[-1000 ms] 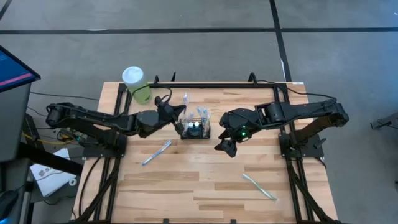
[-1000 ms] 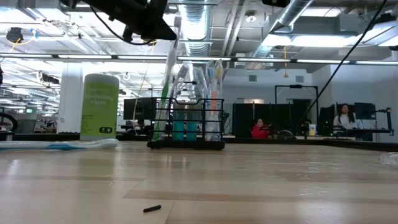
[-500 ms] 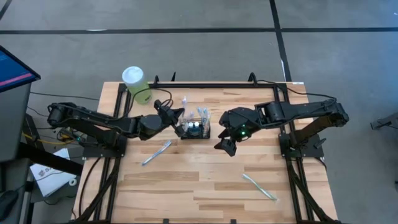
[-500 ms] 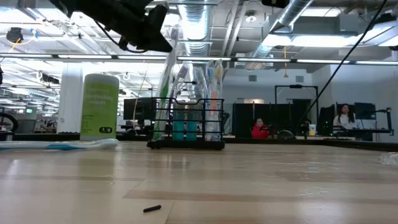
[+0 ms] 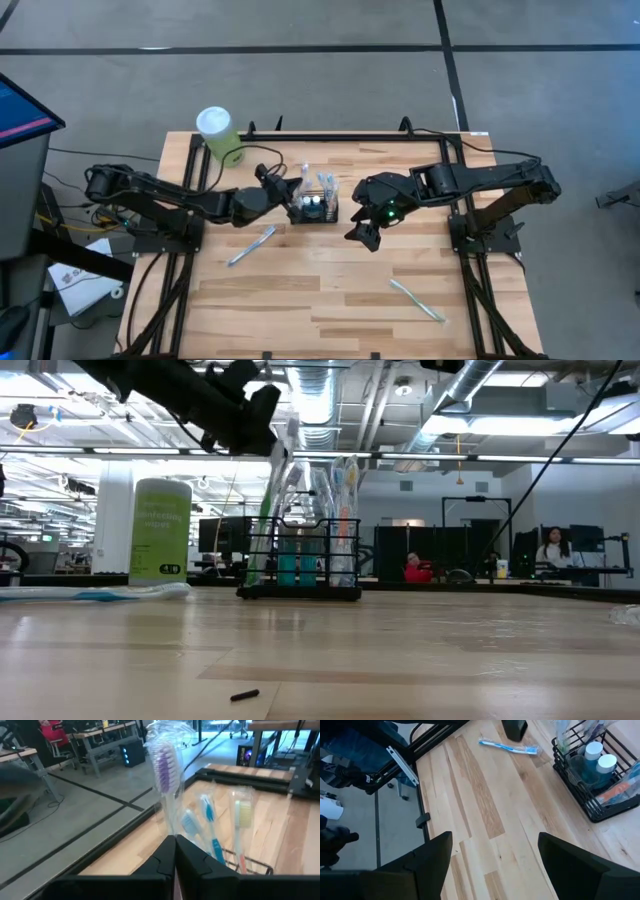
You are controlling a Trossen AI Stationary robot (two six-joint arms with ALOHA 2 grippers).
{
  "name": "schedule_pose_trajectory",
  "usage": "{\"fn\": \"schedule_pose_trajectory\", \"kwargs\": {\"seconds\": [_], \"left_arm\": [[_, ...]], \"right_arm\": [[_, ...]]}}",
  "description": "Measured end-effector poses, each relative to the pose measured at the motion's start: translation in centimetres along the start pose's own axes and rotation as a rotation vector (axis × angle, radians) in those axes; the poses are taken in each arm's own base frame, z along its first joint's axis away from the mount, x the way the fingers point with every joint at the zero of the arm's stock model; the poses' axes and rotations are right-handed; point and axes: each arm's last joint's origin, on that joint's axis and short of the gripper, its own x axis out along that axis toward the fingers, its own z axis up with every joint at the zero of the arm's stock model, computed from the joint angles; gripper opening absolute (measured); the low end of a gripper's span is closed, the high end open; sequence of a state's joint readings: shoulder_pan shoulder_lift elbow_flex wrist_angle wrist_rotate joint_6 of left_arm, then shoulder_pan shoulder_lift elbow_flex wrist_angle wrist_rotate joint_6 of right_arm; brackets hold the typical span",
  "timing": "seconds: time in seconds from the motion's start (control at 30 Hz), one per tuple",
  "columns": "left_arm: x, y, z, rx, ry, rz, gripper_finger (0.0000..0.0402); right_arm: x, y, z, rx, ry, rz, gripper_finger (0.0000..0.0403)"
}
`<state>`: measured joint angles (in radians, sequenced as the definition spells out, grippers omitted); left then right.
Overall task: Pick & Place toothbrushing station
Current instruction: Put the purple toothbrush into the black mesh organizer
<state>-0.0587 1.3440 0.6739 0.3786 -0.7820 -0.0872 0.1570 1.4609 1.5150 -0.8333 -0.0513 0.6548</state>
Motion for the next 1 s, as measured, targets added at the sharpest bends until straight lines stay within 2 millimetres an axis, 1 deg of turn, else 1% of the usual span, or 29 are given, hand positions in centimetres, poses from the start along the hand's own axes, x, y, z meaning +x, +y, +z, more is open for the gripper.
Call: {"fn": "schedule_pose_trajectory", "kwargs": {"seconds": [0.2, 0.43, 0.57, 0.77, 1.0], "left_arm": [[0.6, -0.6, -0.9, 0.014, 0.02, 0.007, 0.0], [0.6, -0.5, -0.9, -0.027, 0.021, 0.025, 0.0], [0.4, -0.6, -1.3, -0.057, 0.026, 0.03, 0.0], [-0.3, -0.6, -3.2, -0.082, 0.053, 0.044, 0.0], [-0.7, -0.9, -3.2, -0.084, 0.045, 0.032, 0.0]], "right_arm": [[0.0, 0.0, 0.0, 0.0, 0.0, 0.0, 0.0286], [0.0, 0.0, 0.0, -0.005, 0.0, 0.0, 0.0286], [0.0, 0.0, 0.0, -0.009, 0.0, 0.0, 0.0286], [0.0, 0.0, 0.0, -0.011, 0.0, 0.0, 0.0286], [0.0, 0.0, 0.0, -0.01, -0.001, -0.001, 0.0286]]}}
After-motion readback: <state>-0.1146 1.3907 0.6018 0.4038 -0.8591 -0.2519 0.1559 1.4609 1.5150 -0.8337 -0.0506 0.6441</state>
